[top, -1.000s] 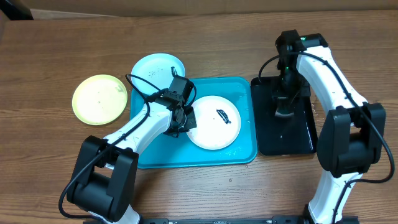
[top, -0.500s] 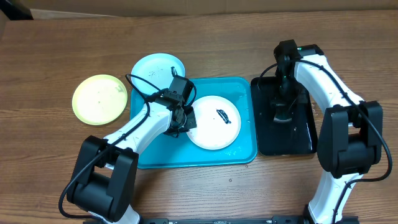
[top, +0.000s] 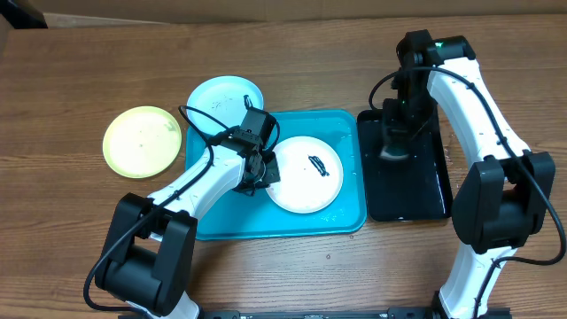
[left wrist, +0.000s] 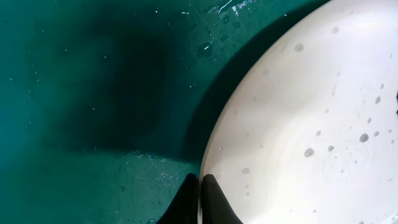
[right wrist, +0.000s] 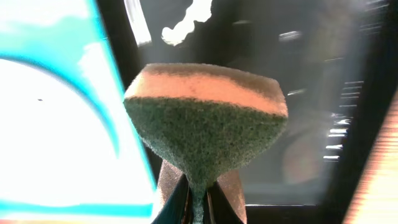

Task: Clean dirty plates on tray and stack at the side
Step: 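Move the sponge over the white plate with right gripper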

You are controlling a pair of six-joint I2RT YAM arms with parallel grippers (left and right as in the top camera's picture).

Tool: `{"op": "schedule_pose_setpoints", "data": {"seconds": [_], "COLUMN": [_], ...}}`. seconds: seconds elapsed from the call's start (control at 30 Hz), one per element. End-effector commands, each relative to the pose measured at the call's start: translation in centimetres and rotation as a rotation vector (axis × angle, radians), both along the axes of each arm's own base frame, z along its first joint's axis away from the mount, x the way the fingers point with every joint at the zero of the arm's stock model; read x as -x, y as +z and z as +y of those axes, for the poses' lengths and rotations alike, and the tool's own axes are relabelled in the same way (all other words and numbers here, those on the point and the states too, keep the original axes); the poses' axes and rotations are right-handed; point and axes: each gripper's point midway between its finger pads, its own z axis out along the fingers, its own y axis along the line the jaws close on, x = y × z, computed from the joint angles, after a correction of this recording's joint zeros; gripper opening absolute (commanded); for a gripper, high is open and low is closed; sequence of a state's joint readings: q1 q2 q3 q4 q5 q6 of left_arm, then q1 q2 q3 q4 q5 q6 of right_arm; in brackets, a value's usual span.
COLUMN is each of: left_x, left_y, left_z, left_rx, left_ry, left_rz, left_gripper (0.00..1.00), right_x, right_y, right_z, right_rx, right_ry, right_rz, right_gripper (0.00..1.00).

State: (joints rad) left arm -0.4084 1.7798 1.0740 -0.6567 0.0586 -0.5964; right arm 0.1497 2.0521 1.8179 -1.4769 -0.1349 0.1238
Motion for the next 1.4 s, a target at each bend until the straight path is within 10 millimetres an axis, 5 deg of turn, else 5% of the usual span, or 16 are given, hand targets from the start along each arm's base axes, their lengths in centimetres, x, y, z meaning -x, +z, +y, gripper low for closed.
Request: {"op": "schedule_pose_setpoints", "data": {"seconds": [0.0,0.3,0.5,0.87,1.37], "left_x": [-0.3,-0.3,-0.2,-0.2,-0.1], "left_y": [-0.3,-0.3,-0.3,-0.3,-0.4], "left_z": [0.0,0.0,0.0,0.1,0.1], "left_rx": [-0.015,-0.016,-0.015,-0.017,-0.017], "left_ry": [0.006,0.005,0.005,0.005,0.005], "left_rz": [-0.003,-0.003,-0.003,0.001,0.003], "left_gripper": [0.04,0.04,0.04,0.04,0.04], "right_x": [0.0,2.1,3.1,2.8,2.1], "right_y": [3.0,3.4,1.6,-1.3,-5.5], "right_z": [4.9,11.6,14.2,14.2,12.3], "right_rx": [-0.278,-0.347,-0.161,0.184,0.198], "right_ry": [0.057,0.234,0.398,0.459,0.411], "right_rz": [-0.044,-0.047,-0.114,-0.244,-0.251], "right_gripper": [0.04,0.04,0.04,0.04,0.04]}}
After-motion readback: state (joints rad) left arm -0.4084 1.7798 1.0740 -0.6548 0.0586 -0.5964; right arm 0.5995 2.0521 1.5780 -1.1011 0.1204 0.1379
